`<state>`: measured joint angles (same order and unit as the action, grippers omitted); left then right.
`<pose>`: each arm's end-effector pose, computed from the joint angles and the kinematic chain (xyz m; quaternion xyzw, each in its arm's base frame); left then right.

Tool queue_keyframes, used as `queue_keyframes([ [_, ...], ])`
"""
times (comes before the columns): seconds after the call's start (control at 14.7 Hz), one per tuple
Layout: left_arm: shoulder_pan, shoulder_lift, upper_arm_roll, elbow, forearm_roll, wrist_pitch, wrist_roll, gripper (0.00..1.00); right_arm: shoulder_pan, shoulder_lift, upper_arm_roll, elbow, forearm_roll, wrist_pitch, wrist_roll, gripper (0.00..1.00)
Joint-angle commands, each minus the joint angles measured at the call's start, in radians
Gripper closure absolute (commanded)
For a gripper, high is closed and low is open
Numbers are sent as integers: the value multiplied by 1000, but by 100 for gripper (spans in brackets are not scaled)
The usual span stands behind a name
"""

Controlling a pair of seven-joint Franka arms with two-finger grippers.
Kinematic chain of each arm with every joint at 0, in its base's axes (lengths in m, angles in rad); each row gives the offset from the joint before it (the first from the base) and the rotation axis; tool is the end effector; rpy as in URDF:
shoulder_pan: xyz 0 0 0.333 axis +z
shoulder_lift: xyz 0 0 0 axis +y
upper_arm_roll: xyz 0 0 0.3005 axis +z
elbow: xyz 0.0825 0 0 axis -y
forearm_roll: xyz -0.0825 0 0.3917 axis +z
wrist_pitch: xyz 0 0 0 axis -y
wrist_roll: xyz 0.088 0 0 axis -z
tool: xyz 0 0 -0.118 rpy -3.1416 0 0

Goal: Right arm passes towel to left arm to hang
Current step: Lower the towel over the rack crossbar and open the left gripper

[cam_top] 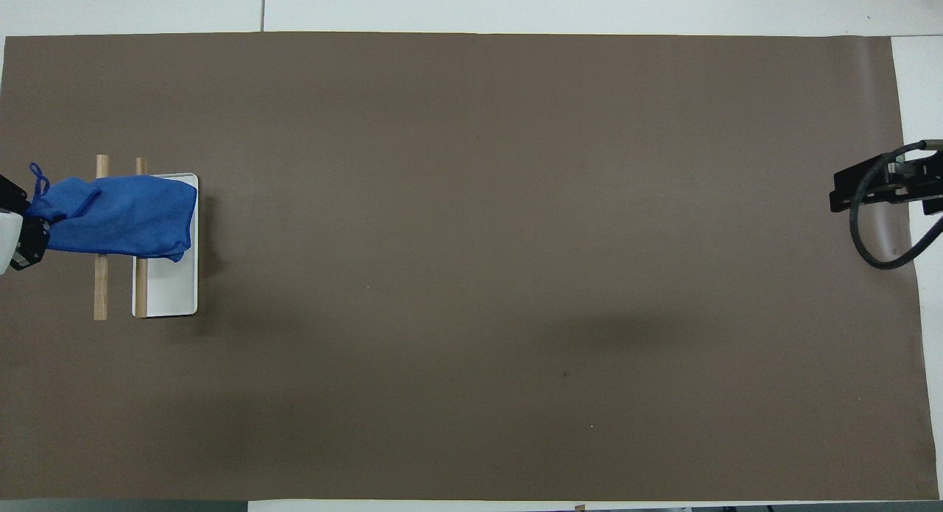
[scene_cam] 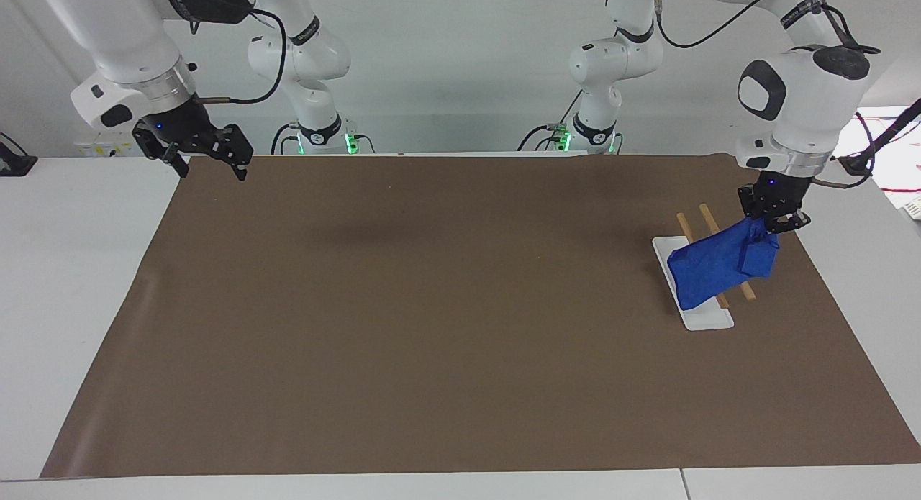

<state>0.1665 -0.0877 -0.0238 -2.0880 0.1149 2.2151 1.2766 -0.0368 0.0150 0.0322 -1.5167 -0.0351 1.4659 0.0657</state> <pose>0.5513 0.0838 0.4552 -0.8214 0.5579 -0.0483 0.1079 0.5552 -0.0071 0.6065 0.9986 -0.0364 -0.0323 0.0183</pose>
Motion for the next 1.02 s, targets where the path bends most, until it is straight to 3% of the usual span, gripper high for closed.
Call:
queue_keyframes([
  [0.0, 11, -4, -2, -15, 5, 29, -74, 65, -11, -10, 9, -10, 9, -7, 9, 0],
  [0.07, 11, -3, -2, -11, 5, 29, -110, 41, -11, -10, 9, -10, 9, -7, 9, 0],
  [0.14, 11, -3, -4, -10, 3, 29, -150, 12, -11, -10, 9, -10, 9, -7, 9, 0],
  [0.2, 11, -3, -4, -9, -1, 28, -193, 0, -9, -10, 9, -10, 9, -7, 11, 0],
  [0.68, -2, -6, -5, 12, -12, -23, -547, 0, -11, -10, 9, -10, 9, -7, 9, 0],
  [0.96, -37, 20, -11, 83, -98, -69, -768, 0, -11, -10, 9, -10, 9, -7, 11, 0],
])
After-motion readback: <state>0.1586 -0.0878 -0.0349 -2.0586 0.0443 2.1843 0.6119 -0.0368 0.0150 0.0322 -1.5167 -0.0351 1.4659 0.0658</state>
